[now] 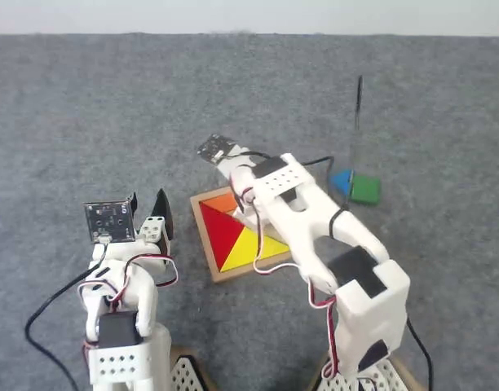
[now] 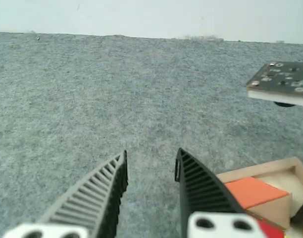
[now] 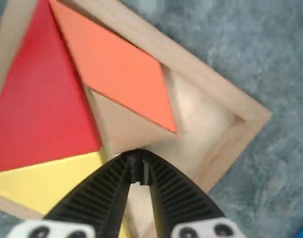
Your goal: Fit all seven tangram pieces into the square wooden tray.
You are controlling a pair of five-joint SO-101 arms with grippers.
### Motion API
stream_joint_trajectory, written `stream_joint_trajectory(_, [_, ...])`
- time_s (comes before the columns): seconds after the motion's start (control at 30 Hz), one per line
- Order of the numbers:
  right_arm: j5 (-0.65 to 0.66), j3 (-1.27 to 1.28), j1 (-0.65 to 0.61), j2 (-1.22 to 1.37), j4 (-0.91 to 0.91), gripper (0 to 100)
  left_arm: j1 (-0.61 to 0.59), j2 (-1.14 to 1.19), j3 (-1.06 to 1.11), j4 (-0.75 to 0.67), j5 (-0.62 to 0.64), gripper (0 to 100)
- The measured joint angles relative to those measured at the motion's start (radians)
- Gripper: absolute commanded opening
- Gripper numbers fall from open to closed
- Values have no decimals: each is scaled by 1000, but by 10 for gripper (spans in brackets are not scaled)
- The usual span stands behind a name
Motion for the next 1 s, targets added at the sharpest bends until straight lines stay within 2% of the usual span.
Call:
stream_joint_trajectory(0.27, [0,-9,-77,2,5,8,0,0,0,0,0,155])
stream_joint_trajectory(0.43, [0,-9,-78,-8,12,8,0,0,0,0,0,155])
stream_joint_trajectory(0.63, [0,-9,-71,-187,104,9,0,0,0,0,0,155])
stream_joint_trajectory(0.77, [0,-9,20,-353,176,9,0,0,0,0,0,155])
stream_joint_trajectory(0.9, [0,-9,196,-422,238,13,0,0,0,0,0,155])
stream_joint_trajectory(1.0, [0,-9,358,-413,255,91,0,0,0,0,0,155])
